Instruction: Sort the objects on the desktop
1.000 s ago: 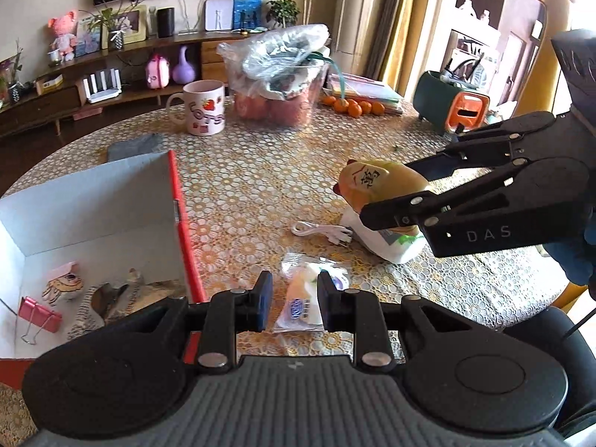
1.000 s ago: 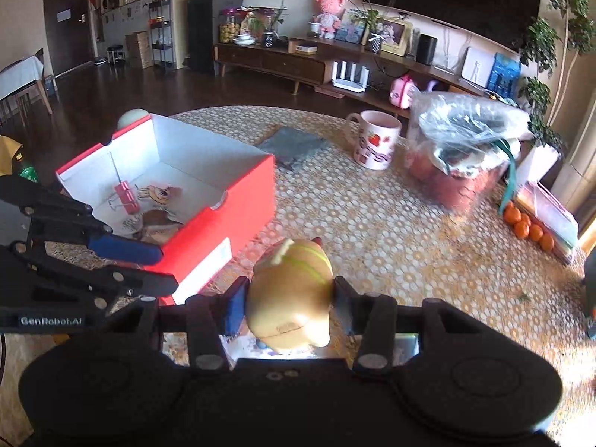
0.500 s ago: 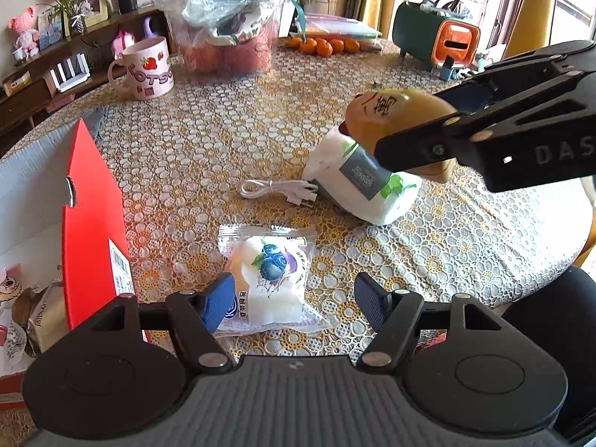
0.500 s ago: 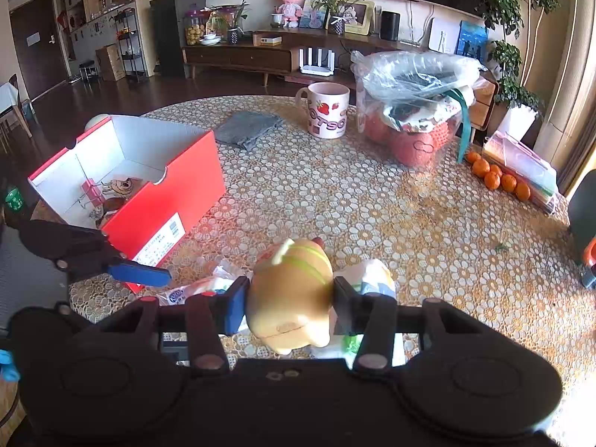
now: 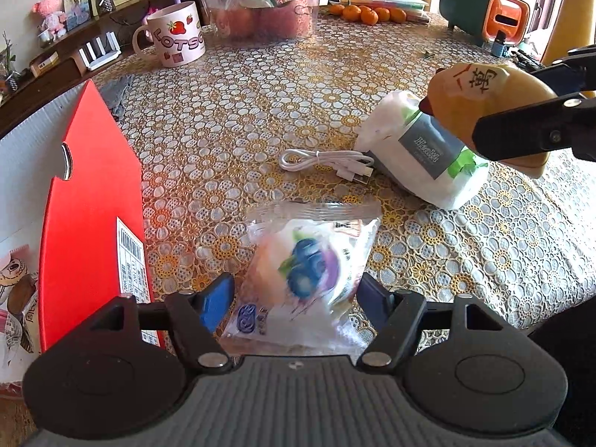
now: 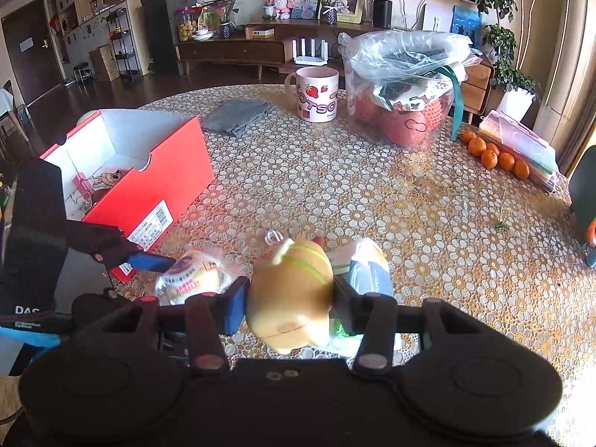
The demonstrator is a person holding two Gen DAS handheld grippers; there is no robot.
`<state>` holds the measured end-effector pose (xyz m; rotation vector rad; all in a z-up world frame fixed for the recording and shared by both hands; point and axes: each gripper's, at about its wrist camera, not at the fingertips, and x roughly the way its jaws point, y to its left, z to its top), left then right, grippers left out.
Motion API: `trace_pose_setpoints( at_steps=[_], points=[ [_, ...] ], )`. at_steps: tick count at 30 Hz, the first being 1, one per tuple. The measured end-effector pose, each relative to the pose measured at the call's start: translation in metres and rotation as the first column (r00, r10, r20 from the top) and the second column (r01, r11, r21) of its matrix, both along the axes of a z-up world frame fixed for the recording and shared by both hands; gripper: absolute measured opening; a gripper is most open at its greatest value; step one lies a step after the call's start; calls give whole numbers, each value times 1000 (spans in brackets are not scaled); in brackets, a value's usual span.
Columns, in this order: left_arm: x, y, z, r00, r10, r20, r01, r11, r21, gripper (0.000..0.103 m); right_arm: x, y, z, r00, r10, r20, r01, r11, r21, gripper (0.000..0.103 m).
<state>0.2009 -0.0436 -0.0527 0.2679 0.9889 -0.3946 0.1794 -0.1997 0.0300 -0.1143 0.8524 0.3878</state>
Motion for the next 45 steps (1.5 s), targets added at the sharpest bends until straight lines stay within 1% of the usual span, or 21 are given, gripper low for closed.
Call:
trace_pose_setpoints(
  at_steps=[1, 3, 4, 5, 7, 11, 15, 20, 23, 27, 33, 39, 45],
  points=[
    [0, 1, -1, 1000, -1, -1, 1, 1000, -10, 63, 0, 0, 0, 1000, -1, -1, 1, 1000, 0, 48],
    [-2, 0, -1, 1000, -4, 13, 4, 1000, -4, 60, 0, -1, -1, 1000, -3, -2, 3, 1000, -1, 48],
    [-4, -1, 0, 1000, -10, 18, 10, 1000, -2, 55, 0, -1, 0, 1000, -5, -2, 5, 1000, -1, 48],
    [-5, -1, 0, 1000, -10, 21, 10, 1000, 0, 54, -1, 0, 0, 1000, -6, -2, 6, 1000, -3, 48],
    [-7, -1, 1, 1000, -2, 32, 2, 1000, 6, 52, -1, 0, 1, 1000, -6, -2, 6, 1000, -5, 48],
    [-11, 5, 7, 999, 19, 35, -19, 1000, -24, 51, -4, 1, 2, 1000, -6, -1, 6, 1000, -6, 48],
    [-23, 12, 26, 998, 5, 56, -1, 998, -58, 51, -7, 2, 5, 1000, -1, -5, 1, 1000, -3, 48],
    [-37, 22, 54, 996, -5, 86, 14, 995, -96, 51, -13, 7, 17, 1000, 17, 10, -17, 1000, -3, 48],
    [-45, 31, 74, 993, -1, 117, 15, 994, -113, 51, -16, 12, 24, 999, 30, 22, -30, 1000, -2, 48],
    [-47, 50, 95, 989, 23, 144, -5, 992, -126, 51, -20, 22, 35, 998, 57, 39, -57, 998, -4, 48],
    [-44, 80, 115, 983, 66, 171, -45, 992, -121, 51, -18, 43, 47, 994, 96, 57, -95, 995, -8, 48],
    [-33, 117, 126, 975, 126, 183, -106, 988, -113, 51, -9, 75, 53, 988, 146, 56, -146, 989, -4, 48],
    [-20, 160, 132, 960, 194, 203, -179, 980, -90, 51, -1, 117, 58, 974, 215, 76, -214, 977, -17, 48]
  ],
)
